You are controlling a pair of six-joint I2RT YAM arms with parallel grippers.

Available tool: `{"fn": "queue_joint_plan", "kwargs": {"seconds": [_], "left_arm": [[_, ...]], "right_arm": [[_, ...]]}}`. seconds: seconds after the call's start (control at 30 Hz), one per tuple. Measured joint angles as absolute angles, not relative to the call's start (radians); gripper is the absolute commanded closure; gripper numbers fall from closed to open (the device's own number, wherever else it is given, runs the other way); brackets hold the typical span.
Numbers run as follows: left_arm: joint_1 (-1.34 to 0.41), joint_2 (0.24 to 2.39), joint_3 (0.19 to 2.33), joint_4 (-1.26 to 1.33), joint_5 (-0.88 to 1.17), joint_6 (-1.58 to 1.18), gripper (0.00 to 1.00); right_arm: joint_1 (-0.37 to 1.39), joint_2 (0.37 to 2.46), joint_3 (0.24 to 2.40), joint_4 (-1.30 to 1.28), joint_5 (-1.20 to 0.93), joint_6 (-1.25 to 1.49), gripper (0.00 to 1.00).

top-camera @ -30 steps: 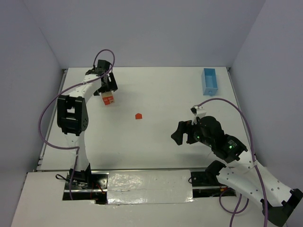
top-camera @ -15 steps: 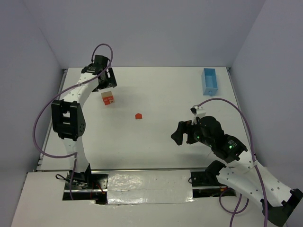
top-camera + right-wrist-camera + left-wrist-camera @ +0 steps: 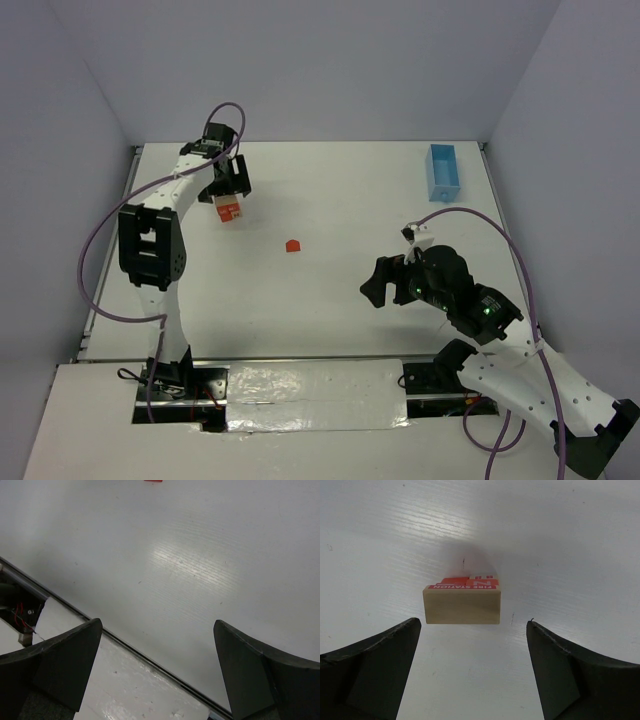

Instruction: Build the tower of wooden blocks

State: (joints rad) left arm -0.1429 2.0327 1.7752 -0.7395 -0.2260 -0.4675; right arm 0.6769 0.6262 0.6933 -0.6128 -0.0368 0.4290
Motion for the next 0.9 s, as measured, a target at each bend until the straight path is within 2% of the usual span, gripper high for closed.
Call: {"fn": "queue_joint_plan", "kwargs": {"seconds": [0.9], "left_arm": [[-0.143, 2.138, 1.781, -0.747, -0.231, -0.474, 0.00]], "right_arm": [[0.677, 0.626, 0.693, -0.605, -0.041, 0.429, 0.00]]}}
